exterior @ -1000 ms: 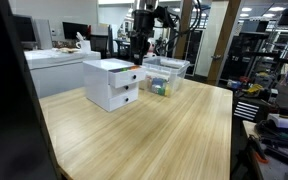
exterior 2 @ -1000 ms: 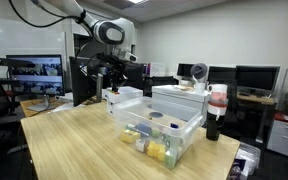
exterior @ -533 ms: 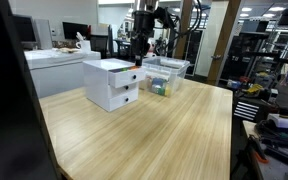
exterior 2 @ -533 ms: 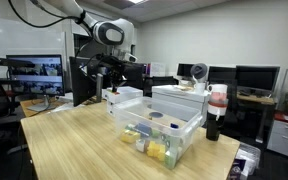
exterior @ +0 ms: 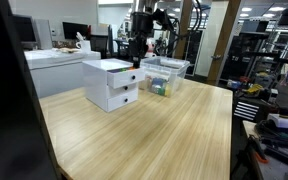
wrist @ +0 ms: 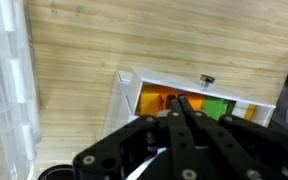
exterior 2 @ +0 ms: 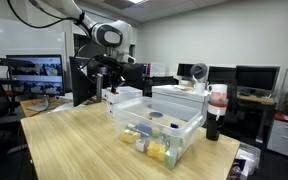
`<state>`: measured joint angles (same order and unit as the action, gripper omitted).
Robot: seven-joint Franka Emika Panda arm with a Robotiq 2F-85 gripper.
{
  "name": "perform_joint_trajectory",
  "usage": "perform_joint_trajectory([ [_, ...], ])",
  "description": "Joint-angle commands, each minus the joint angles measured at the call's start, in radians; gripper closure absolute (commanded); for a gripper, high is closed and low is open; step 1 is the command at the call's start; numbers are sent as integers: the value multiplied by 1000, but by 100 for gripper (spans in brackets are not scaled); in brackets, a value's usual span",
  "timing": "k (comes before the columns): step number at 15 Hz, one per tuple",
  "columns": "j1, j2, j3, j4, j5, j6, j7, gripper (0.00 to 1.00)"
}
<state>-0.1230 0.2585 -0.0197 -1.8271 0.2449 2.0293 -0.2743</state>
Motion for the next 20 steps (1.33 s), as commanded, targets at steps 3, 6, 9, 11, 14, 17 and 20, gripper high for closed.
perform_joint_trajectory([
  [3,-3,-31,5,-38,14,-91,-23,94],
  [6,-8,-1,2,5,19,-212,-19,94],
  [9,-17,59,-9,71,24,-373,-2,95],
  [11,-20,85,-17,101,25,-430,9,94],
  [14,-35,144,-26,175,50,-561,7,96],
  [17,-56,210,-30,246,75,-685,18,97],
  [20,-61,214,-40,247,79,-638,14,95],
])
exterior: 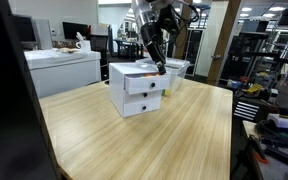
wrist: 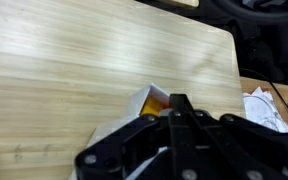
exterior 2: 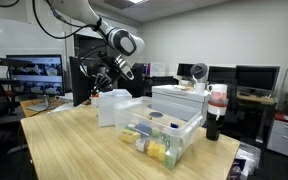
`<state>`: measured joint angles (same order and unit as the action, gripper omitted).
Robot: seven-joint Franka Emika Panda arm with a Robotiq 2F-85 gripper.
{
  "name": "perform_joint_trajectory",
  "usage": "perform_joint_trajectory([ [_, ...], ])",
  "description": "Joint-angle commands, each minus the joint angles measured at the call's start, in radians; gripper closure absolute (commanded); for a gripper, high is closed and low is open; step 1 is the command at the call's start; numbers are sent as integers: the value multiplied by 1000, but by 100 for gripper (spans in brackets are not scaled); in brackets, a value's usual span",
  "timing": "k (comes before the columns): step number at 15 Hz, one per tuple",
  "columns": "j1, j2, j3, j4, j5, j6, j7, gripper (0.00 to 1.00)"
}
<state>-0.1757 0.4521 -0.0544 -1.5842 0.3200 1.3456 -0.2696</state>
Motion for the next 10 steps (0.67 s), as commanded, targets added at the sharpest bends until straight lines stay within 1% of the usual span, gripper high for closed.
perform_joint_trajectory([
  [1,-8,18,-6,3,1,63,7,95],
  [3,9,-16,-14,-29,-43,171,-6,96],
  [5,15,-45,-13,-45,-75,245,-17,96],
  [7,26,-89,-8,-90,-112,346,-26,96],
  [10,49,-153,-2,-187,-180,531,-34,95],
])
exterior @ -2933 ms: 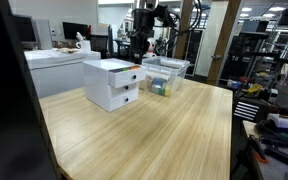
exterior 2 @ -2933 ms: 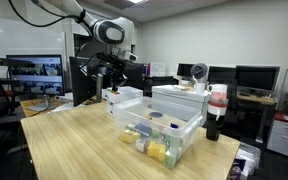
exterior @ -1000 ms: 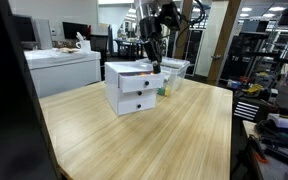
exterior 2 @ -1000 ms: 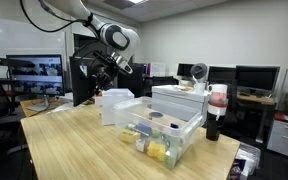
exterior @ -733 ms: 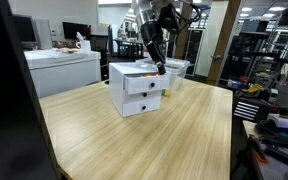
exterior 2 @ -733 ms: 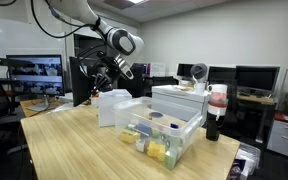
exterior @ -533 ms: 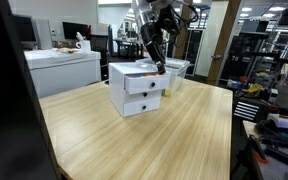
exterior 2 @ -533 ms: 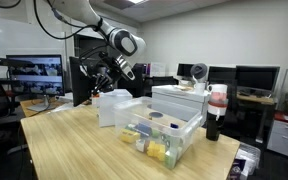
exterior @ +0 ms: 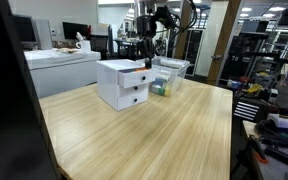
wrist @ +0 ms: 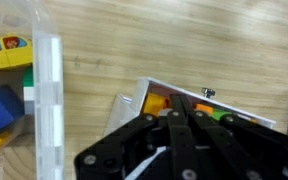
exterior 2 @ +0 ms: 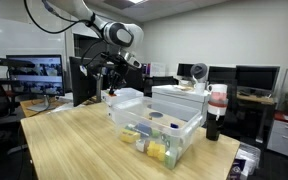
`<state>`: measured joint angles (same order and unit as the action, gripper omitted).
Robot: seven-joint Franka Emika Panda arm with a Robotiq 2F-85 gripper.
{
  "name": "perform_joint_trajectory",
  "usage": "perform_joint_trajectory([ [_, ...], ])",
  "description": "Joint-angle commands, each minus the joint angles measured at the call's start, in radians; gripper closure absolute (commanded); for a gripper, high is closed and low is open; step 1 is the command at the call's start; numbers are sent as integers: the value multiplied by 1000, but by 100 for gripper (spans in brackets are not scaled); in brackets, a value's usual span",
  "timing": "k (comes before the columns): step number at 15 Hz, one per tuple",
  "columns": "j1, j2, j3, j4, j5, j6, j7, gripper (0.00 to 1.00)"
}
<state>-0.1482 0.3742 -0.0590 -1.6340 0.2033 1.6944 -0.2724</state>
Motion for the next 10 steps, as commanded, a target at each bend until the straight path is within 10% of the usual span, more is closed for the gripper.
perform_joint_trajectory([
  [1,28,-96,4,-169,-86,237,-41,96],
  [2,31,-115,6,-201,-102,292,-51,97],
  [3,30,-129,9,-227,-105,332,-63,71],
  [10,27,-213,16,-385,-93,523,-173,34],
])
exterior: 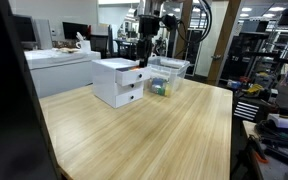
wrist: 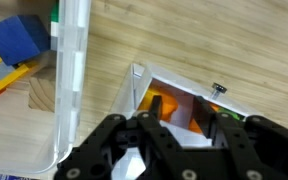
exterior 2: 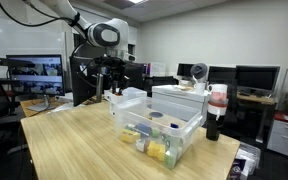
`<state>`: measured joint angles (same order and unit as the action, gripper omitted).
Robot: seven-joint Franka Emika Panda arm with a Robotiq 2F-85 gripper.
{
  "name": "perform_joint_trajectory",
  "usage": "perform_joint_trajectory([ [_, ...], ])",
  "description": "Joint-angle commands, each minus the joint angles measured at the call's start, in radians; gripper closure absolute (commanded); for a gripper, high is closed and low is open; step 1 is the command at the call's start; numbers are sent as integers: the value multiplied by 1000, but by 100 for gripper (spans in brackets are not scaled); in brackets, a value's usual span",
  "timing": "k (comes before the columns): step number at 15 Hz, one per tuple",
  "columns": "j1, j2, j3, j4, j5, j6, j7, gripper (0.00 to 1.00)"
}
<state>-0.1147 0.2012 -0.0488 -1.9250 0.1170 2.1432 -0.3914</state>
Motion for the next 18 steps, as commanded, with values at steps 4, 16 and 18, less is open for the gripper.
perform_joint_trajectory([
  [4,-4,-58,5,-144,-13,117,-67,7],
  [16,-1,-55,-9,-158,-20,115,-12,43],
  [18,0,-55,-8,-156,-20,116,-12,36],
])
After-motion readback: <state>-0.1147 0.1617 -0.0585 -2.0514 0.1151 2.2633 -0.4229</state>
